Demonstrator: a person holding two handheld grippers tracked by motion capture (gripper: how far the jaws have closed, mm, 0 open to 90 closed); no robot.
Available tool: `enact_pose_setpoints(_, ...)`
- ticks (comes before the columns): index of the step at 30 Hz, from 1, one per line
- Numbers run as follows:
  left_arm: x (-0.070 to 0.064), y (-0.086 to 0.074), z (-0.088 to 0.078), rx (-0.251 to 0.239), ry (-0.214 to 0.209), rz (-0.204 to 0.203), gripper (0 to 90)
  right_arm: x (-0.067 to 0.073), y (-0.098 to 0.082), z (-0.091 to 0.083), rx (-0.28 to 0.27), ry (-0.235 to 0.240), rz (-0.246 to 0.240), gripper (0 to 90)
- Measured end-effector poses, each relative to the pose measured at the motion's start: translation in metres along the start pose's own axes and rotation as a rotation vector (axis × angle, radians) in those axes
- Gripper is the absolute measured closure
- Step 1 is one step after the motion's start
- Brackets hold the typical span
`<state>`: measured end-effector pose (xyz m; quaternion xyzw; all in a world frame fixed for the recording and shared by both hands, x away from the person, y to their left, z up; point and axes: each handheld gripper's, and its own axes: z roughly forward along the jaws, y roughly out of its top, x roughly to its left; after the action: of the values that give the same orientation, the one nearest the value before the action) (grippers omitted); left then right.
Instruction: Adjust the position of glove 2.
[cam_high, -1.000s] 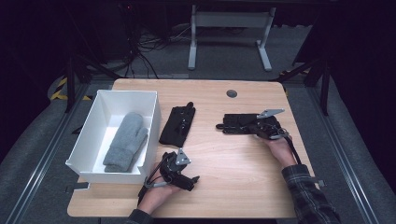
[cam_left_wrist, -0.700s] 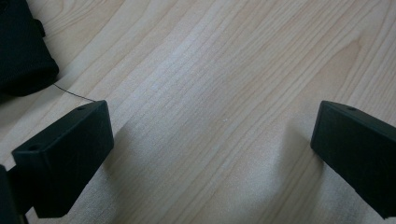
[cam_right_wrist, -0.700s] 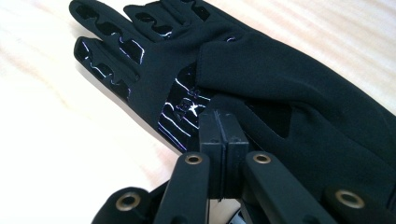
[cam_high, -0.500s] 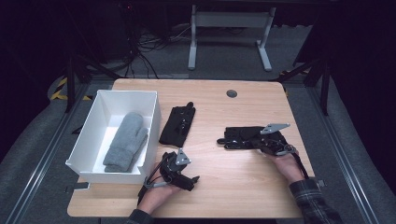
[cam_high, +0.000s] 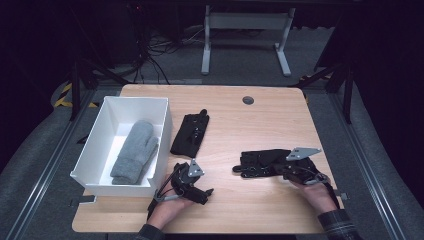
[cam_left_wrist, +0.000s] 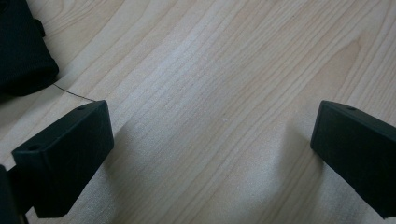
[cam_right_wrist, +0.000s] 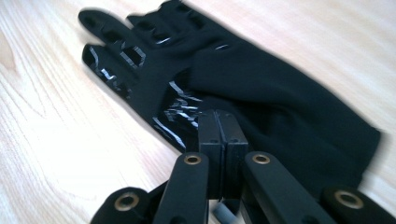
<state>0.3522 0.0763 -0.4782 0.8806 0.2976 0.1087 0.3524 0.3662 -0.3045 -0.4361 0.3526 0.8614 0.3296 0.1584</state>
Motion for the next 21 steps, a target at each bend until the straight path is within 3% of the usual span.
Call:
enact_pose_setpoints(10,0.0,0.0,0.0,0.0,-0.002,0.002,0.0,-0.031,-0.018,-0.016,0.003,-0.06,0.033,90.0)
enact_pose_setpoints(15,0.0,0.0,0.0,0.0,-0.004,0.002,0.0,-0.031,-0.023,-0.006,0.072,-0.057,0.017,90.0)
enact_pose_setpoints(21,0.0,0.0,0.0,-0.001,-0.006,0.003,0.0,-0.022,-0.023,-0.008,0.085,-0.029,-0.011,90.0)
